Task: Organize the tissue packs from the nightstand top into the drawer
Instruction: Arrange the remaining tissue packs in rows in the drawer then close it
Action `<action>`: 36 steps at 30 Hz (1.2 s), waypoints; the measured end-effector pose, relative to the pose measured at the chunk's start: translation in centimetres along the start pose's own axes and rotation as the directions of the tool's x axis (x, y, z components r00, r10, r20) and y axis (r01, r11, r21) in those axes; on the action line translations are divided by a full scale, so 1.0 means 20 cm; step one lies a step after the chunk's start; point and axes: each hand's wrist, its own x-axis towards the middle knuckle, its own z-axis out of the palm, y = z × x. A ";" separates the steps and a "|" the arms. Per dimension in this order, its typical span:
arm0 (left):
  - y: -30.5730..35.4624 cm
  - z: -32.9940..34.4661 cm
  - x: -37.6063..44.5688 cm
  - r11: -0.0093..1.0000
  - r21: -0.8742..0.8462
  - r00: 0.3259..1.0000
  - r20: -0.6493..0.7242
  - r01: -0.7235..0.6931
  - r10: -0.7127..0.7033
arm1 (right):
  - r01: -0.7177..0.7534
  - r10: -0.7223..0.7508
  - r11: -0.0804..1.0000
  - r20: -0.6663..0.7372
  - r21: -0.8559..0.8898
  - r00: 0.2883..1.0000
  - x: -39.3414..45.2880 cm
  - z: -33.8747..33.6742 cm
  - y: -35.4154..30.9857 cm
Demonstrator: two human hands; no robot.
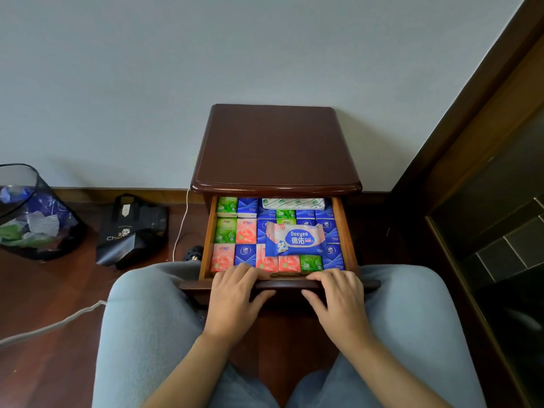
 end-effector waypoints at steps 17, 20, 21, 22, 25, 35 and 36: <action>-0.05 0.01 0.01 0.998 -0.022 0.999 -0.002 -0.053 0.053 | 0.014 -0.014 1.000 -0.004 -0.007 1.000 0.02 0.04 -0.01; -0.06 0.01 0.01 0.998 -0.024 0.999 0.003 -0.052 0.052 | 0.011 -0.011 1.000 0.012 -0.004 1.000 0.02 0.04 -0.01; -0.06 0.01 0.01 0.998 -0.024 0.999 0.002 -0.053 0.053 | 0.012 -0.012 1.000 0.016 0.000 1.000 0.03 0.04 -0.01; -0.06 0.01 0.01 0.998 -0.025 0.999 -0.002 -0.054 0.054 | 0.013 -0.013 1.000 0.020 0.003 1.000 0.03 0.04 -0.01; -0.06 0.01 0.01 0.998 -0.028 0.998 -0.014 -0.059 0.059 | 0.012 -0.012 1.000 0.020 0.008 1.000 0.03 0.05 -0.01; -0.03 0.02 0.14 1.000 -0.020 1.000 -0.008 -0.023 0.023 | 0.004 -0.004 1.000 -0.012 0.017 1.000 0.18 0.07 0.06; -0.03 0.02 0.17 1.000 -0.018 1.000 -0.001 -0.023 0.023 | 0.003 -0.003 1.000 -0.013 0.016 1.000 0.21 0.08 0.07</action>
